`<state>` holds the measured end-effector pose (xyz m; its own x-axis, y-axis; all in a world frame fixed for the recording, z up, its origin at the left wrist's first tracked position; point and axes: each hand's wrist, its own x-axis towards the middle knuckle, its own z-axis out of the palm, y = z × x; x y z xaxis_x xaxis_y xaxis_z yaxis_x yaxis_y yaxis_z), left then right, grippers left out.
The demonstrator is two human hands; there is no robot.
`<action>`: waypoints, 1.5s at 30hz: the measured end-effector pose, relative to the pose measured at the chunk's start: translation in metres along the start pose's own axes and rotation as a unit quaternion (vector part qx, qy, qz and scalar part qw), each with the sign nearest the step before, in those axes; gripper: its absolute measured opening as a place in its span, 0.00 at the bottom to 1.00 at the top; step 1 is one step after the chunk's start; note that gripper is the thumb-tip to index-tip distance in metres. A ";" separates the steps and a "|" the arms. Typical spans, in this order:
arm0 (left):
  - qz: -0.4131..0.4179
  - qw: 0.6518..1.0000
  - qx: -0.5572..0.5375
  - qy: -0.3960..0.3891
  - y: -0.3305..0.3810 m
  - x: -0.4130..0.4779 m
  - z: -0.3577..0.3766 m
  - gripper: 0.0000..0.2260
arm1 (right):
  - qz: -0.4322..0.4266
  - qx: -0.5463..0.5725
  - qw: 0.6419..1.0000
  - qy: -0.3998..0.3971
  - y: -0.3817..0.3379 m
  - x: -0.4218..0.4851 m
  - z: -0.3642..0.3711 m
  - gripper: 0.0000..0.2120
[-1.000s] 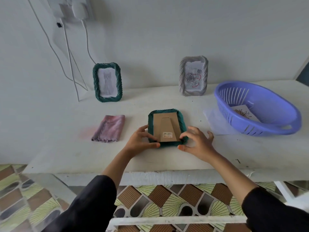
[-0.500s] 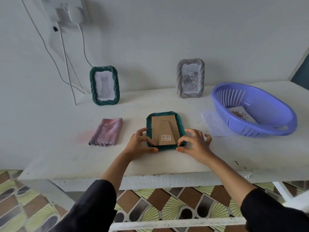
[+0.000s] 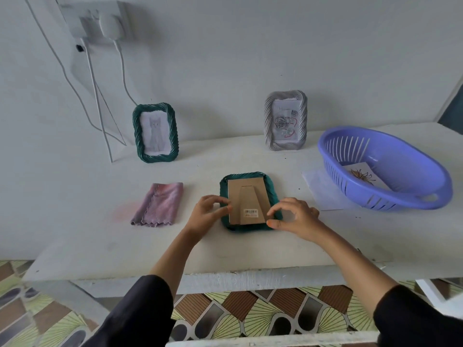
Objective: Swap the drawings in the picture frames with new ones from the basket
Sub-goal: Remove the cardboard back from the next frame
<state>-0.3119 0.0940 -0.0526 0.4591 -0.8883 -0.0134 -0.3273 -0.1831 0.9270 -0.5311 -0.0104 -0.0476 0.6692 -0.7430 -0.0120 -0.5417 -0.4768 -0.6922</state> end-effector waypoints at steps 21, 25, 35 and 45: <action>-0.048 0.977 0.152 0.143 -0.008 0.069 0.022 0.09 | 0.046 0.010 0.992 0.118 0.016 0.080 -0.004 0.14; -0.033 0.977 0.154 0.144 -0.013 0.071 0.022 0.09 | 0.037 0.006 0.989 0.146 0.018 0.080 0.001 0.10; -0.062 0.983 0.114 0.133 -0.010 0.071 0.018 0.12 | 0.041 -0.003 0.988 0.146 0.019 0.078 0.004 0.11; -0.066 0.989 0.018 0.130 0.002 0.065 0.018 0.09 | 0.042 -0.024 0.990 0.132 0.020 0.076 0.004 0.13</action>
<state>-0.2974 0.0284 -0.0588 0.6953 -0.7180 -0.0311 -0.2777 -0.3083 0.9099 -0.4888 -0.0742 -0.0650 0.4680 -0.8746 0.1265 -0.6171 -0.4259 -0.6617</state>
